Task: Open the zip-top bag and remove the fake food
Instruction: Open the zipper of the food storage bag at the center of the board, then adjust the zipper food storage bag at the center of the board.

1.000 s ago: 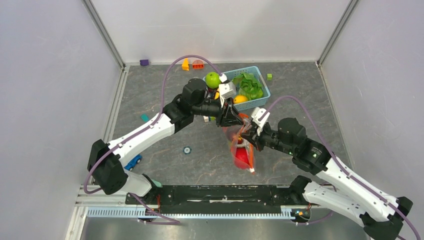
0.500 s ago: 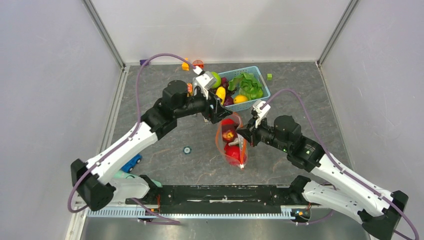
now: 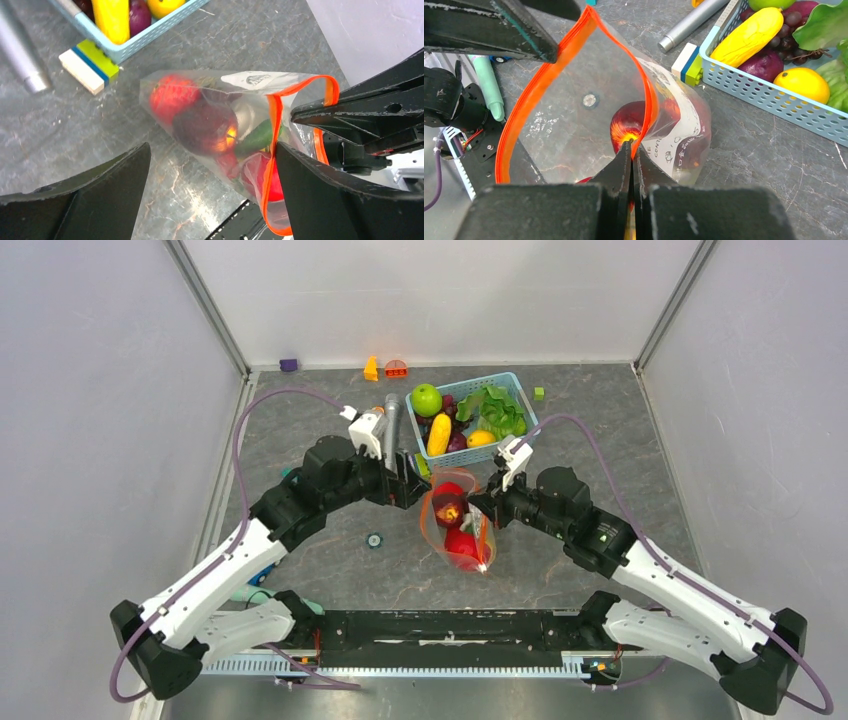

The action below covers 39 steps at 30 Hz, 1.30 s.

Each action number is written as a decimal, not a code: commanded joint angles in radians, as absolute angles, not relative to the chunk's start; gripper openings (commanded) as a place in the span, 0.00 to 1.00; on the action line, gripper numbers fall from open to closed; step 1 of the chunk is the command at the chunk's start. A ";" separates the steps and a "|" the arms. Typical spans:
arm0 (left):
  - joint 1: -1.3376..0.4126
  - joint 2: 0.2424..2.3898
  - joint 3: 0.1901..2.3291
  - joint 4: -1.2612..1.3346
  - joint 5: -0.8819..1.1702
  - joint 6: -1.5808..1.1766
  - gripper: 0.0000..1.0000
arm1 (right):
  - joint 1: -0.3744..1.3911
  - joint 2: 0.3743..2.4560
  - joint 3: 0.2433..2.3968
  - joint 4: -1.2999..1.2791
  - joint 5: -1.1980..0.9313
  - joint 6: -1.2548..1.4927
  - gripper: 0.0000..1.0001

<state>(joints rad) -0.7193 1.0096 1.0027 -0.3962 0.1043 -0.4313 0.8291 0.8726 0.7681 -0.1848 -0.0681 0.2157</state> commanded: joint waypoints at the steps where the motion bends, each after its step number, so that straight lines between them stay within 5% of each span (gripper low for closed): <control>1: -0.721 0.926 0.966 -0.436 0.035 -0.626 1.00 | 0.831 0.885 0.785 -0.124 -0.046 0.213 0.00; 12: -0.721 0.844 0.831 -0.366 0.040 -0.752 1.00 | 0.830 0.901 0.784 -0.123 -0.047 0.205 0.00; 21: -0.716 0.897 0.923 -0.546 -0.122 -0.762 1.00 | 0.830 0.901 0.783 -0.128 -0.043 0.207 0.00; 39: -0.762 0.863 0.885 -0.381 0.026 -0.758 1.00 | 0.829 0.911 0.788 -0.135 -0.037 0.202 0.00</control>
